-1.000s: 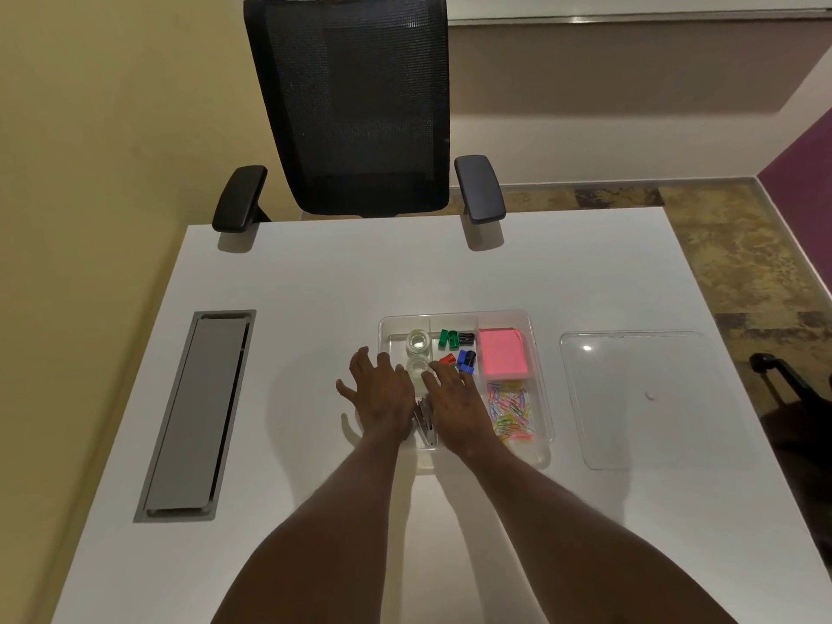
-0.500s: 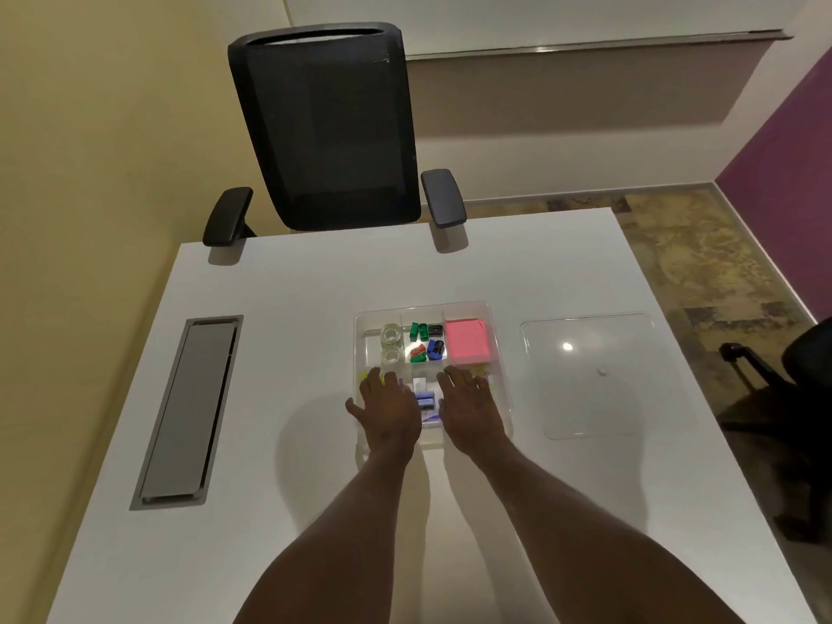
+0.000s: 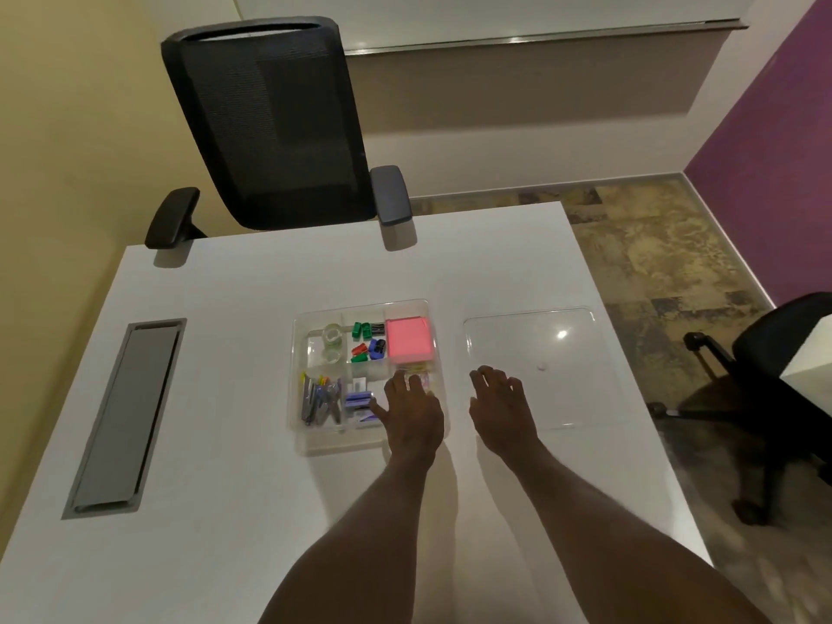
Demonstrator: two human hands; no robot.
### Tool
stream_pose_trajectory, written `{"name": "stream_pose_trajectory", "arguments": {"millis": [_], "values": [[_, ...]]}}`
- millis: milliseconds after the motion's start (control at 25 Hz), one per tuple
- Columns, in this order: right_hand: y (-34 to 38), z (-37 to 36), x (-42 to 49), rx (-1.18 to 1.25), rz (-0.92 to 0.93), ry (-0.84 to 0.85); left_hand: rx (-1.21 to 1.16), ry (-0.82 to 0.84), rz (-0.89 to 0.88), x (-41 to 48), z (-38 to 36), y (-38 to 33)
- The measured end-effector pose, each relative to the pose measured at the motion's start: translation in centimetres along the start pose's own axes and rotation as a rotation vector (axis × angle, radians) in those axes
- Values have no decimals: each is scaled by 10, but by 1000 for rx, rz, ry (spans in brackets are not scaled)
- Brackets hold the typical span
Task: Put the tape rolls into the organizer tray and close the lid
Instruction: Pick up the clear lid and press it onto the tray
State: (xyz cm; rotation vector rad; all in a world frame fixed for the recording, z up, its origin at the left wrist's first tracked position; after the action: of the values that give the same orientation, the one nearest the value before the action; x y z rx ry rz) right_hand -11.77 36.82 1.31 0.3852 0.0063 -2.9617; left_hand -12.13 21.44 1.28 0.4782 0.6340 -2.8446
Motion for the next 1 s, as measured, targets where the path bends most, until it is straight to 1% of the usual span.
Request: {"name": "stream_pose_trajectory", "arguments": {"millis": [160, 280, 400, 480, 600, 760, 1000], "values": [[-63, 0, 0, -33, -66, 6, 5, 22, -11, 8, -27, -45], [-112, -1, 4, -6, -94, 10, 23, 30, -40, 16, -44, -77], [-157, -5, 12, 6, -134, 21, 58, 46, -83, 27, -60, -102], [-181, -11, 18, 28, -154, 35, 62, 64, -78, 34, -68, -110], [-216, -20, 34, 74, -189, 86, 30, 90, -11, 45, -80, -117], [-251, -28, 49, 180, -273, 108, 6, 104, 107, 61, -86, -116], [-270, -42, 60, 333, -425, 101, -43, 106, 247, 80, -93, -118]]}}
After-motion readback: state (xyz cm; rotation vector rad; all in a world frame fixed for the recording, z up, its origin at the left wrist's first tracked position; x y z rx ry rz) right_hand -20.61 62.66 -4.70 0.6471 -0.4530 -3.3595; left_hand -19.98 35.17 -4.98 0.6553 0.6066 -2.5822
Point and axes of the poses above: each hand's wrist, its own x-axis towards the middle knuckle, its own z-axis out of the back of the hand, y = z × x, the point moved 2 cm from there along x, towards the middle knuckle, and after that the axes turned 4 degrees about y, right-handed, at the moved point
